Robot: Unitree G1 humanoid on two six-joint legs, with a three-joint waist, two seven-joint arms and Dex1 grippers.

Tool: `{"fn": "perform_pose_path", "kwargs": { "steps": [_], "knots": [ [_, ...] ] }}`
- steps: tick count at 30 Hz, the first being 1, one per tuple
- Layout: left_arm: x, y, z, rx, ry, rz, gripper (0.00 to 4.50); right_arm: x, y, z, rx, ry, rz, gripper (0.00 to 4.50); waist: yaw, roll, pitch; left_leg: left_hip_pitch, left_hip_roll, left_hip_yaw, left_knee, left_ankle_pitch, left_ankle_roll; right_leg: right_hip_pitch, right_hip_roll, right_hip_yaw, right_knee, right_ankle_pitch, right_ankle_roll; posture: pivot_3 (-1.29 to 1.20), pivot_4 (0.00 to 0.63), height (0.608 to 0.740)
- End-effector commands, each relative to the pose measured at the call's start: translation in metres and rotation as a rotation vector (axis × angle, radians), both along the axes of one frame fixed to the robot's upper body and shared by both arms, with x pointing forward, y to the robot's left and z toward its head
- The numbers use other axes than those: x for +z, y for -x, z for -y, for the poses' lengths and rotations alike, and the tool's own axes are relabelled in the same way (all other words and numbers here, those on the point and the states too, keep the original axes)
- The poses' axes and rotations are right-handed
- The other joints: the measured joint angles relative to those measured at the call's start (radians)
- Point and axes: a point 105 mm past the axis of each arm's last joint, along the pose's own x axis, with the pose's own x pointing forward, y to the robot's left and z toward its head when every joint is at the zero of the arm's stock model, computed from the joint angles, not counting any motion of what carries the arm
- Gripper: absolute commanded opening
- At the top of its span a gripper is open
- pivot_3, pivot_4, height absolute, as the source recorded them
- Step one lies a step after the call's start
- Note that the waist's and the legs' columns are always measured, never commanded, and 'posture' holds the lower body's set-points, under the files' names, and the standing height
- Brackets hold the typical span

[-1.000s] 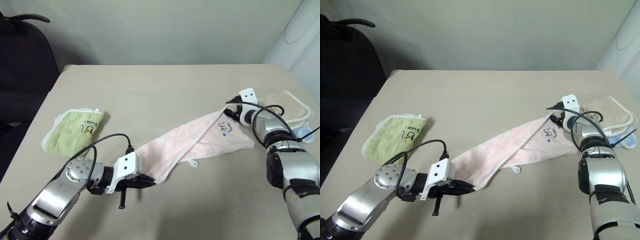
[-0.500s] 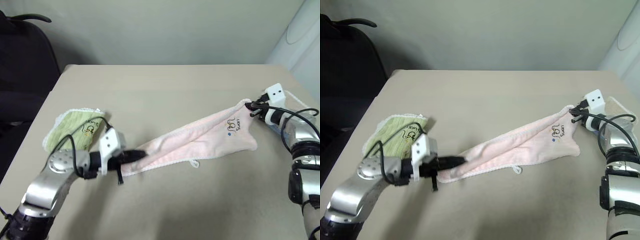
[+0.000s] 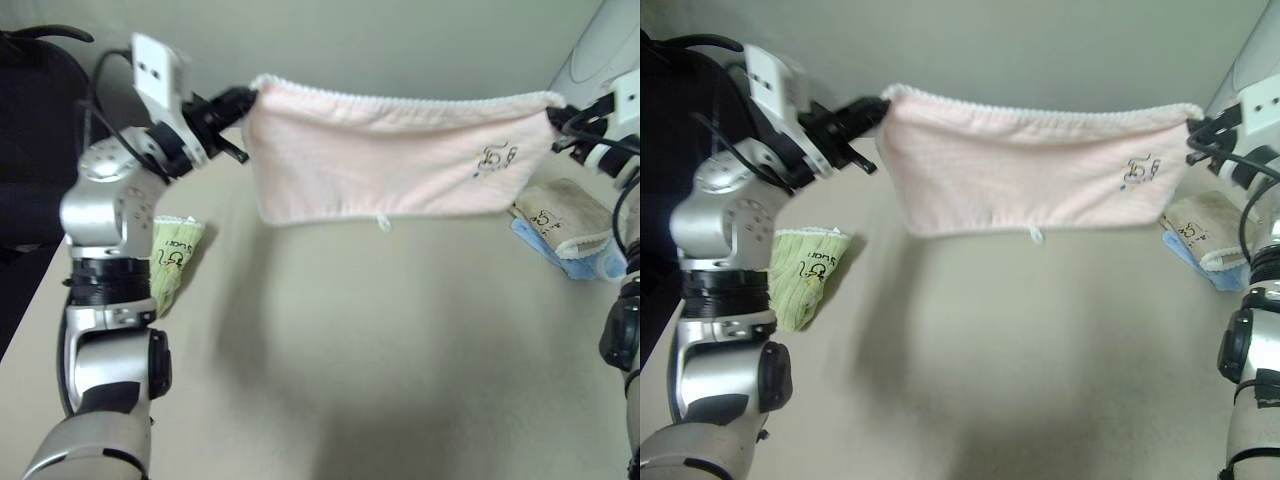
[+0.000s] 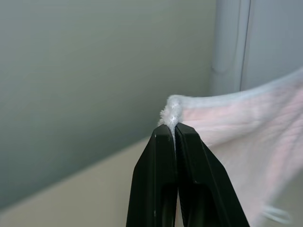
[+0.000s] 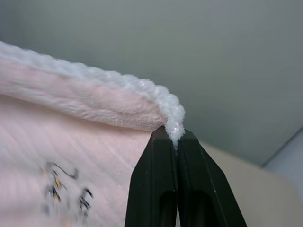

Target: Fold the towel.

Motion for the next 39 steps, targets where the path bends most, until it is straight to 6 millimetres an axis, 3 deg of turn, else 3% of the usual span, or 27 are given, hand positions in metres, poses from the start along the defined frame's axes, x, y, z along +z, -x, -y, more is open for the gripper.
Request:
{"fn": "perform_pose_path", "kwargs": {
  "steps": [1, 4, 6, 10, 15, 18, 23, 31, 35, 39],
  "knots": [
    [0.005, 0.028, -0.014, -0.056, -0.052, 0.037, 0.00, 0.024, 0.032, 0.005, 0.108, -0.005, 0.066, 0.03, -0.001, 0.000, 0.000, 0.000, 0.000, 0.000, 0.000, 0.000, 0.000, 0.000, 0.000, 0.000, 0.000, 0.000, 0.000, 0.00, 0.150, 0.740],
    [-0.024, 0.059, -0.011, -0.164, -0.124, -0.020, 0.00, -0.003, 0.053, 0.008, 0.191, -0.022, -0.034, 0.03, 0.001, 0.000, 0.000, 0.000, 0.000, 0.000, 0.000, 0.001, -0.001, 0.000, 0.000, 0.000, -0.001, 0.000, 0.000, 0.00, 0.150, 0.740],
    [-0.052, 0.081, -0.007, -0.238, -0.145, -0.109, 0.00, -0.031, 0.065, 0.010, 0.222, -0.052, -0.140, 0.03, 0.002, -0.001, 0.000, 0.000, 0.000, -0.001, 0.001, 0.001, -0.001, 0.002, 0.000, -0.001, -0.001, 0.000, 0.000, 0.00, 0.150, 0.740],
    [-0.105, 0.118, 0.000, -0.303, -0.184, -0.308, 0.00, -0.098, 0.101, -0.003, 0.358, -0.031, -0.395, 0.03, 0.005, -0.002, 0.000, 0.001, 0.000, 0.000, 0.002, 0.001, -0.001, 0.004, 0.000, -0.001, -0.001, -0.001, 0.001, 0.00, 0.150, 0.740],
    [-0.150, 0.151, 0.008, -0.336, -0.210, -0.498, 0.00, -0.139, 0.128, -0.008, 0.415, -0.031, -0.574, 0.03, 0.000, -0.002, 0.000, 0.010, 0.000, 0.003, 0.000, 0.000, 0.001, 0.012, 0.001, 0.002, -0.003, -0.002, 0.003, 0.00, 0.150, 0.740],
    [-0.170, 0.157, 0.003, -0.302, -0.229, -0.574, 0.00, -0.148, 0.131, -0.008, 0.417, -0.010, -0.629, 0.03, 0.000, -0.002, 0.000, 0.017, 0.000, 0.002, -0.003, -0.003, 0.005, 0.018, 0.002, 0.002, -0.006, -0.002, 0.003, 0.00, 0.150, 0.740],
    [-0.172, 0.137, -0.010, -0.183, -0.182, -0.562, 0.00, -0.149, 0.115, -0.008, 0.377, 0.023, -0.605, 0.03, 0.005, -0.002, 0.000, 0.020, 0.000, 0.002, -0.004, -0.007, 0.011, 0.021, 0.002, 0.002, -0.006, -0.002, 0.003, 0.00, 0.150, 0.740],
    [-0.156, 0.070, -0.029, 0.016, -0.111, -0.468, 0.00, -0.141, 0.048, 0.002, 0.163, 0.040, -0.496, 0.03, 0.003, -0.002, 0.000, 0.022, 0.000, 0.002, -0.004, -0.007, 0.012, 0.020, 0.002, 0.002, -0.002, -0.002, 0.002, 0.00, 0.150, 0.740],
    [-0.176, 0.042, -0.034, 0.086, -0.194, -0.492, 0.00, -0.154, 0.020, -0.003, 0.086, 0.057, -0.513, 0.03, 0.001, -0.002, 0.000, 0.021, 0.000, 0.001, -0.004, -0.003, 0.004, 0.018, 0.001, 0.002, 0.000, -0.002, 0.002, 0.00, 0.150, 0.740],
    [-0.198, 0.035, -0.025, 0.046, -0.304, -0.528, 0.00, -0.168, 0.009, -0.007, 0.062, 0.083, -0.553, 0.03, 0.001, -0.002, 0.000, 0.018, 0.000, 0.001, -0.004, -0.002, 0.003, 0.014, 0.001, 0.002, 0.000, -0.002, 0.002, 0.00, 0.150, 0.740]
  ]
}}
